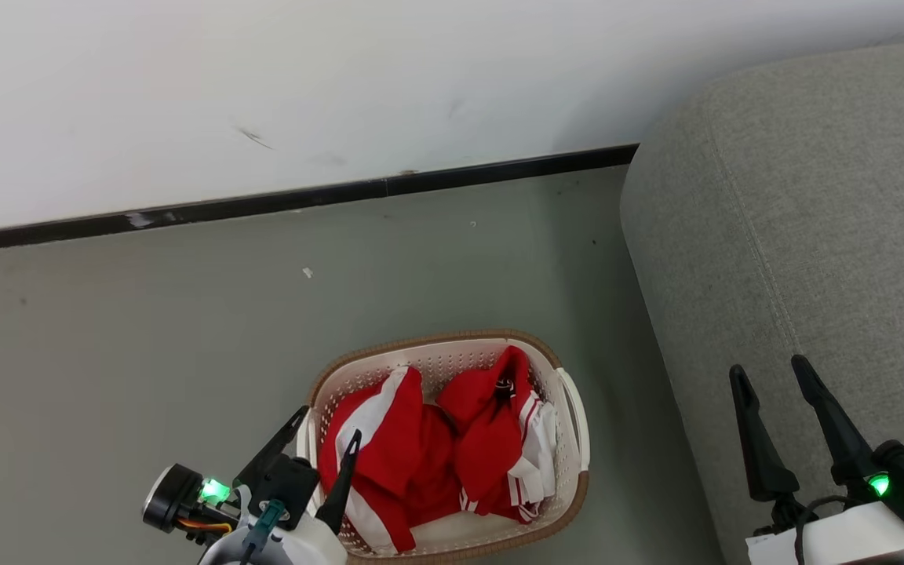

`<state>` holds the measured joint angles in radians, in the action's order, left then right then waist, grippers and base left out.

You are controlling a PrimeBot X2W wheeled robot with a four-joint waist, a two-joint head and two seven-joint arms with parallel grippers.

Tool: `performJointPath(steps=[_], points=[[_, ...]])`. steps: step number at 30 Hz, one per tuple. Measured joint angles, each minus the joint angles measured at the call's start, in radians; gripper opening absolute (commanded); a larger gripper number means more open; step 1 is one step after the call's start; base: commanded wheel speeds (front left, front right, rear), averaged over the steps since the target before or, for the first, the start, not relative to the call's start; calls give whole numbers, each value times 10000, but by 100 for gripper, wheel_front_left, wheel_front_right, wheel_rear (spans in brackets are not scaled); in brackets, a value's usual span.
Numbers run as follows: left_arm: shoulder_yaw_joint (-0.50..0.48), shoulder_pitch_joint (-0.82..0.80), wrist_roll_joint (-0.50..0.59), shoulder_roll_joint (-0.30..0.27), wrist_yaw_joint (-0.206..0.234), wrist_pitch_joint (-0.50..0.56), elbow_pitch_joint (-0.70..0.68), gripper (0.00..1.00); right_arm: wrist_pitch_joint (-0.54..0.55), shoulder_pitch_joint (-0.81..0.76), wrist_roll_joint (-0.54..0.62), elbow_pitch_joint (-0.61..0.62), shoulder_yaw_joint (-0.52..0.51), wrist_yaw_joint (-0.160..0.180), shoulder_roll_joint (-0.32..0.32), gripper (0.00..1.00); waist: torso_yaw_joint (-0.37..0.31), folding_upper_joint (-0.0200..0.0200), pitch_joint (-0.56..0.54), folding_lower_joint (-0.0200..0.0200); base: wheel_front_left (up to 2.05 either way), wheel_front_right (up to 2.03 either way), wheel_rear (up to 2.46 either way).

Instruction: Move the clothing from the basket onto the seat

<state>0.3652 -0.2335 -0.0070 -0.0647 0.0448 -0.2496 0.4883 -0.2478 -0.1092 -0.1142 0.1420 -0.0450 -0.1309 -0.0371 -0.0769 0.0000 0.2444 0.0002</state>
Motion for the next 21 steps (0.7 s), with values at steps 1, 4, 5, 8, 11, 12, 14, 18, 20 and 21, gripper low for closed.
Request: performJointPath(steps=[1, 4, 5, 8, 11, 12, 14, 18, 20, 21], points=[[31, -111, 42, 4, -40, 0, 132, 100, 0, 26, 0, 54, 6, 0, 0, 100, -40, 0, 102, 0, 0, 0, 0], [123, -456, 161, 0, -48, 0, 474, 100, 0, 223, -56, 140, 35, 0, 0, 100, -166, 0, 424, 0, 0, 0, 0], [165, -582, 198, -2, -52, 0, 575, 100, -2, 301, -92, 151, 46, 0, 0, 100, -212, 0, 537, 0, 0, 0, 0], [288, -931, 272, 6, -127, 2, 890, 100, 0, 576, -98, 242, 98, 0, 0, 100, -355, 0, 868, 0, 0, 0, 0], [395, -1245, 495, 0, -138, 2, 1223, 100, -2, 900, -182, 447, 107, 0, -2, 100, -513, 0, 1194, 0, 0, 0, 0], [412, -1360, 558, 6, -144, 2, 1327, 100, -2, 991, -203, 466, 117, 0, -2, 100, -569, 0, 1301, 0, 0, 0, 0], [439, -1589, 637, 4, -209, 2, 1505, 100, -2, 1095, -217, 483, 186, 0, -4, 100, -684, 0, 1514, 0, 0, 0, 0], [493, -1915, 727, -4, -211, 2, 1812, 100, -2, 1210, -263, 500, 255, 0, -2, 100, -856, 0, 1830, 0, 0, 0, 0], [499, -2098, 771, -17, -209, 2, 2019, 100, -2, 1255, -313, 500, 278, 0, -4, 100, -971, 0, 2037, -1, 0, 0, 0], [500, -2174, 800, -31, -209, 4, 2107, 100, -2, 1349, -318, 499, 293, 0, -4, 100, -1026, 0, 2138, 0, 0, 0, 0]])
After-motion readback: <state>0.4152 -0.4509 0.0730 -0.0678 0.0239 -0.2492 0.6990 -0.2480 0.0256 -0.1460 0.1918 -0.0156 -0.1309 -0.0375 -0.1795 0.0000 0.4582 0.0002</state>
